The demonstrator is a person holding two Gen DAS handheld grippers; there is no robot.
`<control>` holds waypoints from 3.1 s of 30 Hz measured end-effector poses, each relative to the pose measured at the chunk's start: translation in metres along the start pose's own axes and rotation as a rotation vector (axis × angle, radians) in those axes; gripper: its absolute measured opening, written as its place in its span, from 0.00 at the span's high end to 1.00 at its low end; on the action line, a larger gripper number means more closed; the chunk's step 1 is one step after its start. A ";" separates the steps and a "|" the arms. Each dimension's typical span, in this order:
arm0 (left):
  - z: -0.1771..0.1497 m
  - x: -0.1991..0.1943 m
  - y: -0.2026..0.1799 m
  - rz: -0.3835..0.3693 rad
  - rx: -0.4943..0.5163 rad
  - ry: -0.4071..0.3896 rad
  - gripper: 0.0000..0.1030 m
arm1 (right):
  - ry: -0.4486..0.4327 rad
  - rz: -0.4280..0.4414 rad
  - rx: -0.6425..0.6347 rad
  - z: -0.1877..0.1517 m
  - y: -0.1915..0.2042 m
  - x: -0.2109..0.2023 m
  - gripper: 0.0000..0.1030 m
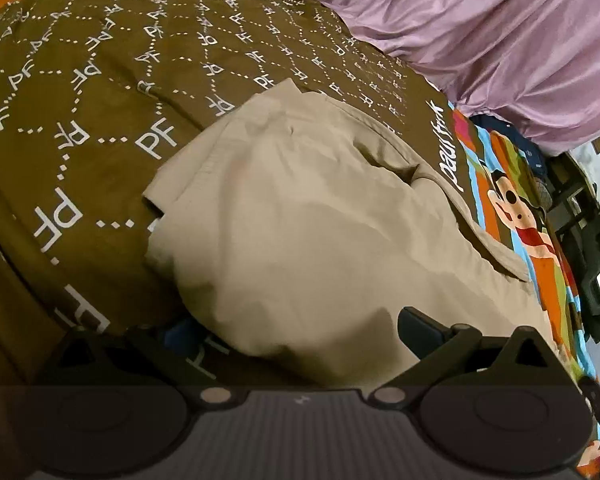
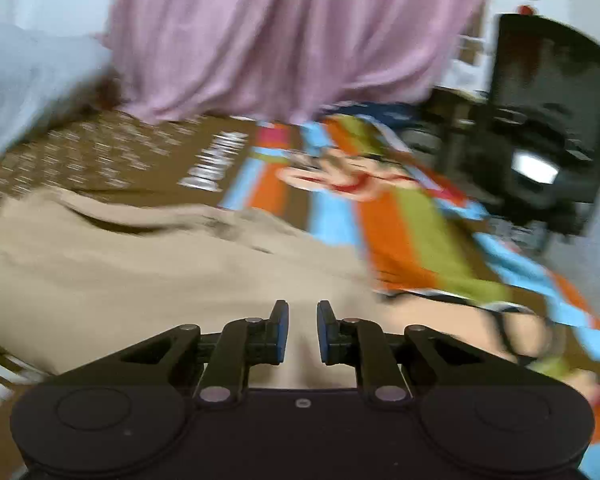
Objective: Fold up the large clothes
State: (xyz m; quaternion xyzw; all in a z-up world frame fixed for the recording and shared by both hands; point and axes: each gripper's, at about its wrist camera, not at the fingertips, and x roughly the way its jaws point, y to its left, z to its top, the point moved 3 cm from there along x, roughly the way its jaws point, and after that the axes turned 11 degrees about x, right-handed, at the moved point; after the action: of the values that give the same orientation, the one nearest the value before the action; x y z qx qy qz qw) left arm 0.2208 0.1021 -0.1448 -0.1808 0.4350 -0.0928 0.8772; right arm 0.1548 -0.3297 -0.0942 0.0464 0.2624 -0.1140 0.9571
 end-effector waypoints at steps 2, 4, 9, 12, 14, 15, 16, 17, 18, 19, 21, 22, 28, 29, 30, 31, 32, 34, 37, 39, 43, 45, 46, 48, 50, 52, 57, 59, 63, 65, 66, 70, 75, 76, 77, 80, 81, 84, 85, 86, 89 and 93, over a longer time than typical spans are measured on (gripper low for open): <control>-0.001 0.000 -0.001 0.002 0.011 -0.005 0.00 | 0.004 0.075 -0.015 0.001 0.028 0.009 0.76; -0.002 0.000 -0.002 0.000 0.017 -0.011 0.00 | 0.005 0.137 -0.048 0.001 0.059 0.021 0.73; -0.004 -0.004 0.000 -0.029 0.031 -0.049 0.00 | -0.003 0.208 -0.097 -0.001 0.115 0.044 0.52; -0.005 -0.008 0.005 -0.059 0.001 -0.085 0.01 | 0.011 0.205 -0.145 -0.014 0.132 0.054 0.49; -0.004 -0.008 0.009 -0.054 -0.024 -0.095 0.01 | 0.005 0.190 -0.162 -0.025 0.134 0.059 0.48; -0.004 -0.008 0.010 -0.047 -0.032 -0.093 0.01 | 0.008 0.186 -0.159 -0.031 0.133 0.061 0.46; -0.002 -0.007 0.011 -0.038 -0.041 -0.090 0.01 | 0.013 0.187 -0.145 -0.035 0.131 0.064 0.45; -0.001 -0.005 0.011 -0.027 -0.052 -0.088 0.01 | 0.017 0.187 -0.129 -0.036 0.129 0.067 0.43; 0.001 -0.004 0.013 -0.022 -0.062 -0.088 0.01 | 0.021 0.184 -0.122 -0.037 0.128 0.070 0.41; 0.002 -0.003 0.015 -0.014 -0.074 -0.089 0.01 | 0.026 0.184 -0.116 -0.037 0.127 0.072 0.40; 0.005 -0.001 0.020 0.003 -0.105 -0.089 0.01 | 0.033 0.191 -0.103 -0.039 0.124 0.073 0.39; 0.006 0.001 0.023 0.005 -0.118 -0.087 0.01 | 0.037 0.194 -0.095 -0.039 0.122 0.074 0.38; 0.007 0.004 0.023 0.010 -0.112 -0.086 0.01 | 0.045 0.195 -0.080 -0.040 0.119 0.076 0.36; 0.006 0.004 0.023 0.010 -0.112 -0.086 0.01 | 0.046 0.196 -0.078 -0.040 0.118 0.076 0.36; 0.006 0.004 0.023 0.009 -0.110 -0.086 0.01 | 0.047 0.196 -0.078 -0.040 0.119 0.075 0.36; 0.006 0.005 0.022 0.010 -0.109 -0.086 0.01 | 0.047 0.196 -0.078 -0.040 0.118 0.076 0.36; 0.006 0.005 0.022 0.010 -0.108 -0.086 0.01 | 0.047 0.195 -0.078 -0.040 0.118 0.075 0.36; 0.007 0.006 0.022 0.010 -0.106 -0.085 0.01 | 0.047 0.195 -0.079 -0.040 0.118 0.075 0.36; 0.007 0.006 0.022 0.011 -0.104 -0.083 0.01 | 0.047 0.195 -0.078 -0.040 0.119 0.075 0.36; 0.007 0.006 0.023 0.010 -0.103 -0.082 0.01 | 0.047 0.196 -0.077 -0.040 0.118 0.075 0.35; 0.008 0.006 0.026 0.007 -0.117 -0.078 0.01 | 0.047 0.196 -0.078 -0.040 0.118 0.075 0.35; 0.011 0.005 0.028 0.022 -0.143 -0.075 0.17 | 0.048 0.196 -0.077 -0.039 0.118 0.075 0.35; 0.013 0.005 0.030 0.046 -0.152 -0.076 0.27 | 0.049 0.197 -0.076 -0.039 0.118 0.076 0.35; 0.017 0.008 0.037 0.093 -0.189 -0.062 0.58 | 0.050 0.198 -0.074 -0.040 0.118 0.075 0.35; 0.019 0.007 0.043 0.080 -0.236 -0.078 0.73 | 0.054 0.200 -0.069 -0.041 0.117 0.077 0.35; 0.021 0.002 0.039 0.081 -0.214 -0.103 0.85 | 0.054 0.200 -0.068 -0.041 0.117 0.077 0.34; 0.040 -0.034 -0.027 0.094 0.093 -0.237 0.98 | 0.051 0.205 -0.060 -0.041 0.117 0.077 0.34; 0.054 -0.050 -0.063 0.033 0.206 -0.287 0.99 | 0.045 0.208 -0.051 -0.042 0.116 0.076 0.34; 0.075 -0.063 -0.144 -0.090 0.406 -0.307 0.99 | 0.059 0.252 0.007 -0.038 0.109 0.077 0.38; 0.080 -0.064 -0.187 -0.127 0.508 -0.308 0.99 | 0.073 0.297 0.082 -0.033 0.098 0.078 0.41; 0.079 -0.063 -0.208 -0.149 0.552 -0.300 0.99 | 0.075 0.325 0.124 -0.030 0.092 0.077 0.46; 0.064 -0.049 -0.276 -0.234 0.687 -0.247 0.99 | 0.014 0.345 0.210 -0.007 0.051 0.054 0.49; 0.025 -0.011 -0.330 -0.265 0.760 -0.148 0.99 | 0.024 0.448 0.409 0.020 -0.032 0.027 0.47; 0.017 -0.005 -0.337 -0.274 0.752 -0.128 0.99 | 0.056 0.490 0.481 0.021 -0.050 0.025 0.44; 0.010 0.000 -0.343 -0.284 0.749 -0.110 0.99 | 0.091 0.541 0.553 0.020 -0.066 0.026 0.39; -0.007 0.011 -0.353 -0.300 0.773 -0.078 0.99 | 0.164 0.727 0.865 0.010 -0.108 0.035 0.33; -0.014 0.013 -0.358 -0.304 0.786 -0.068 0.99 | 0.179 0.767 0.949 0.006 -0.117 0.040 0.30; -0.030 0.016 -0.360 -0.307 0.823 -0.038 0.99 | 0.187 0.844 1.169 -0.005 -0.137 0.050 0.23; -0.036 0.017 -0.361 -0.305 0.833 -0.032 0.99 | 0.189 0.853 1.199 -0.004 -0.142 0.054 0.22; -0.042 0.018 -0.365 -0.300 0.845 -0.028 0.99 | 0.196 0.853 1.213 -0.003 -0.144 0.057 0.22; -0.057 0.017 -0.374 -0.294 0.870 -0.028 0.99 | 0.228 0.825 1.206 0.004 -0.149 0.066 0.22; -0.072 0.016 -0.393 -0.327 0.899 -0.034 0.99 | 0.204 0.762 1.108 0.026 -0.160 0.062 0.39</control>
State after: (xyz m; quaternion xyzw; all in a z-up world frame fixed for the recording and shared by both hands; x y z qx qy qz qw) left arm 0.1711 -0.2808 -0.0395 0.1491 0.3031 -0.4054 0.8494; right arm 0.1812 -0.5007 -0.1084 0.6297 0.2194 0.1185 0.7357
